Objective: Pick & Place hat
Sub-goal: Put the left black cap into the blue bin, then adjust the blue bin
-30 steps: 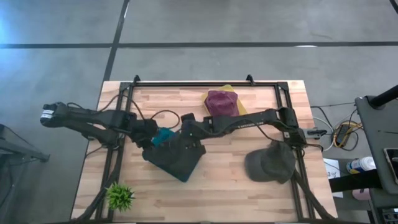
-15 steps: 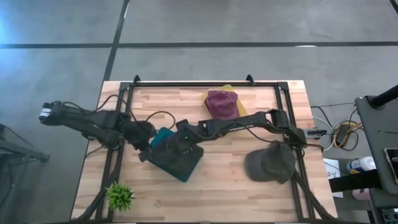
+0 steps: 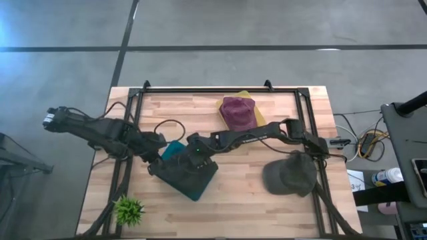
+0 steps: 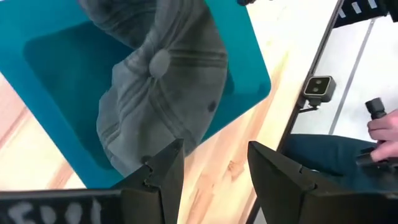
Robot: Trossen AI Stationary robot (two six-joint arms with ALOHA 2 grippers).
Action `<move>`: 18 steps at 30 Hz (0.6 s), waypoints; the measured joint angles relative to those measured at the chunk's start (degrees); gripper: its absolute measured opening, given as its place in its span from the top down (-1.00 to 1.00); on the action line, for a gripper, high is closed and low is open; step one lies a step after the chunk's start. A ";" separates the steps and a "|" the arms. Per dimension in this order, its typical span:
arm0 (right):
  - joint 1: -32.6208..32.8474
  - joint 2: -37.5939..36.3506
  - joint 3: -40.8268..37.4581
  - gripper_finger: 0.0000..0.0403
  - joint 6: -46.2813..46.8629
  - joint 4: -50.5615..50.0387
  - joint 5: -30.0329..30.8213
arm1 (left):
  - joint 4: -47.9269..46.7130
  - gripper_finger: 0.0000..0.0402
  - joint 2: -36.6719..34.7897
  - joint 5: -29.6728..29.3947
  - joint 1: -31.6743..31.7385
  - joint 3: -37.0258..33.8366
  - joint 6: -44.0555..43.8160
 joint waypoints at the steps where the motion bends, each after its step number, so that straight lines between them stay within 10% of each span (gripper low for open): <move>1: 0.00 -0.08 0.00 0.03 -0.06 0.01 0.61 | -0.50 0.15 -0.03 -0.14 -0.09 0.51 -0.22; 10: -0.13 -6.29 0.11 0.03 2.71 -8.48 9.43 | -9.20 0.15 -0.13 -1.36 -1.40 8.01 -0.53; 18: -0.07 -8.28 0.08 0.03 25.67 -22.11 0.73 | -6.28 0.15 1.86 3.36 -9.38 3.08 -13.15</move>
